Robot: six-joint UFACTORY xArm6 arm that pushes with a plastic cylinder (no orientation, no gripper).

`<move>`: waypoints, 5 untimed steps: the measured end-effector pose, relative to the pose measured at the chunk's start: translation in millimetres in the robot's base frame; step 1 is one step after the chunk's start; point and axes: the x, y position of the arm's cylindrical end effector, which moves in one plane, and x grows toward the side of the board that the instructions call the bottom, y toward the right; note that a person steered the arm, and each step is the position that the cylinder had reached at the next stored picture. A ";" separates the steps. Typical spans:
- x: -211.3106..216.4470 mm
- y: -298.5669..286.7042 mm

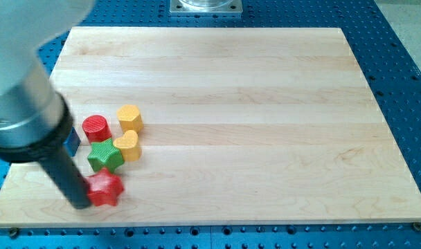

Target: Move the blue cube to the left of the red circle

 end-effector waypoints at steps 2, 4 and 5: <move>5.4 32.8; -61.9 -65.5; -84.7 -55.4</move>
